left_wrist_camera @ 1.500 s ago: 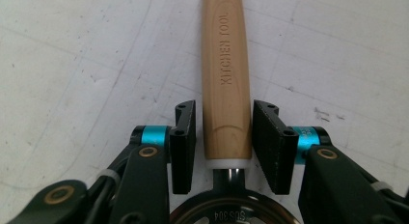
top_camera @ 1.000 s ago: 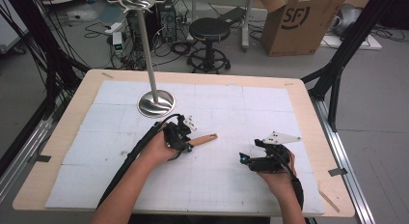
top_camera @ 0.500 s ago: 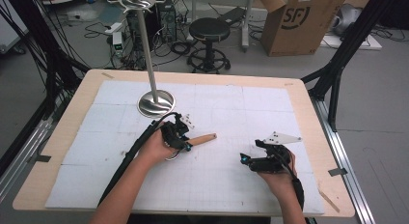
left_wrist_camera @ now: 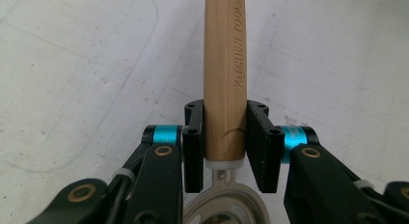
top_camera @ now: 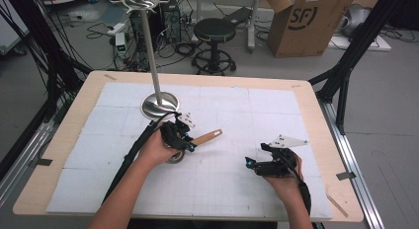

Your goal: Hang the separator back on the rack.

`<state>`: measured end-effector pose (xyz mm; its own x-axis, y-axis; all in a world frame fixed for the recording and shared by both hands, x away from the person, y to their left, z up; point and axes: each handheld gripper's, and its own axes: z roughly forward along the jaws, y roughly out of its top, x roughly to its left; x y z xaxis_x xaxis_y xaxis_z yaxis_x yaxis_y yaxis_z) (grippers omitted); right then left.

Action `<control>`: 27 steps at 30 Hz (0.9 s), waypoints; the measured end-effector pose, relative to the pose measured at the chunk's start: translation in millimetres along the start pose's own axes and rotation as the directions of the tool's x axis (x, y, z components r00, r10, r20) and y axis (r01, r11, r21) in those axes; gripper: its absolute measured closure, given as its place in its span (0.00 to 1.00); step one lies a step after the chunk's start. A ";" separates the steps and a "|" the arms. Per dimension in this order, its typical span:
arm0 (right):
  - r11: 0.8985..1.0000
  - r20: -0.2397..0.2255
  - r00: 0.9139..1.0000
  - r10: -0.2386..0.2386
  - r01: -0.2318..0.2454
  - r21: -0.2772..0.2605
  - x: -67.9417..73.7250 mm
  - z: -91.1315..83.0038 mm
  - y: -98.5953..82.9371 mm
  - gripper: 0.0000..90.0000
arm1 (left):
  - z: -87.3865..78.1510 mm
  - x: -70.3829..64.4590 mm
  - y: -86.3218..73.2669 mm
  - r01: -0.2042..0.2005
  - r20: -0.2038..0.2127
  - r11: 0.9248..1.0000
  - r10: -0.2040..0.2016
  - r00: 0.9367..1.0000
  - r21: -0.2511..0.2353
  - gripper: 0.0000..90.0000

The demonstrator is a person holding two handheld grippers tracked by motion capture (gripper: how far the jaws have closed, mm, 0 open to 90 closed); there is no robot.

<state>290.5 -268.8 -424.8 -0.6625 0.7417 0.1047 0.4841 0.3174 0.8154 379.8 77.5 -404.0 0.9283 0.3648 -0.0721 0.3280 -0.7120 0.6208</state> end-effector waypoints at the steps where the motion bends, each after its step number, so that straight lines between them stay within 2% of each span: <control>1: 1.000 -0.001 1.000 -0.001 0.001 0.000 0.1 -0.2 0.0 0.18 | -3.1 0.3 0.1 0.000 0.005 1.000 0.000 1.000 -0.013 0.79; 2: 1.000 0.000 1.000 -0.003 0.003 -0.001 -0.1 -0.3 0.1 0.18 | -5.2 0.2 0.1 0.010 0.017 0.999 -0.009 1.000 -0.031 0.79; 8: 1.000 0.001 1.000 -0.002 0.002 -0.005 0.2 -0.6 0.2 0.18 | -11.0 -0.1 0.4 0.006 0.024 0.999 -0.005 1.000 -0.054 0.79; 15: 1.000 0.000 1.000 0.000 0.000 -0.005 -0.2 -0.8 0.2 0.18 | -23.8 -1.0 0.8 0.012 0.039 0.993 -0.007 0.999 -0.118 0.79; 23: 1.000 -0.001 1.000 0.000 0.000 -0.007 0.2 -1.1 0.3 0.18 | -47.9 -1.6 -1.8 0.032 0.039 0.980 -0.024 0.999 -0.199 0.79; 27: 1.000 -0.001 1.000 -0.001 0.001 -0.006 0.8 -1.3 0.5 0.18 | -58.9 -1.3 -3.5 0.039 0.049 0.971 -0.028 0.998 -0.238 0.79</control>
<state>289.5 -268.8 -423.6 -0.6635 0.7409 0.1043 0.4800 0.3146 0.8189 367.1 114.8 -360.1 0.9262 0.3545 -0.1280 0.3130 -0.5341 0.7853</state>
